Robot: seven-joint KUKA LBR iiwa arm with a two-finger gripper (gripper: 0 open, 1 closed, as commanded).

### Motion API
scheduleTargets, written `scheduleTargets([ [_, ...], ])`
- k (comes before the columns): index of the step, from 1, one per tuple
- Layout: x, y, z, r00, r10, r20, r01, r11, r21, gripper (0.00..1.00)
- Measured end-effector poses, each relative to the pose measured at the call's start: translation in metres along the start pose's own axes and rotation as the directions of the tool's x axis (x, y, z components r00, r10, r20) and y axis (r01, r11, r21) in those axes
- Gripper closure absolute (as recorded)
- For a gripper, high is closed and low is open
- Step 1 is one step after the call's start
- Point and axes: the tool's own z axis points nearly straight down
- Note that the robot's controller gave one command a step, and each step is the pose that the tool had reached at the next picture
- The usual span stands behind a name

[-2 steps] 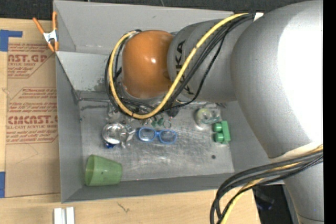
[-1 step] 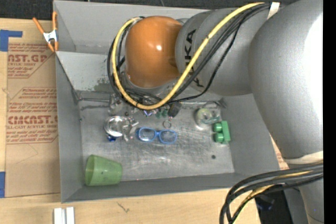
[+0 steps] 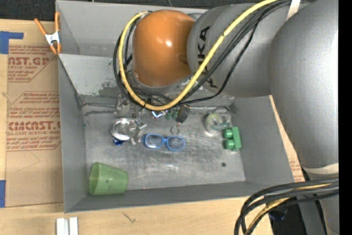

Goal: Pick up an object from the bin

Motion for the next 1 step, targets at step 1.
scheduleTargets([
  [1, -0.0011, 0.0003, -0.0211, 1.0, 0.0, 0.0, 0.0, 1.0, 0.0, 1.0],
])
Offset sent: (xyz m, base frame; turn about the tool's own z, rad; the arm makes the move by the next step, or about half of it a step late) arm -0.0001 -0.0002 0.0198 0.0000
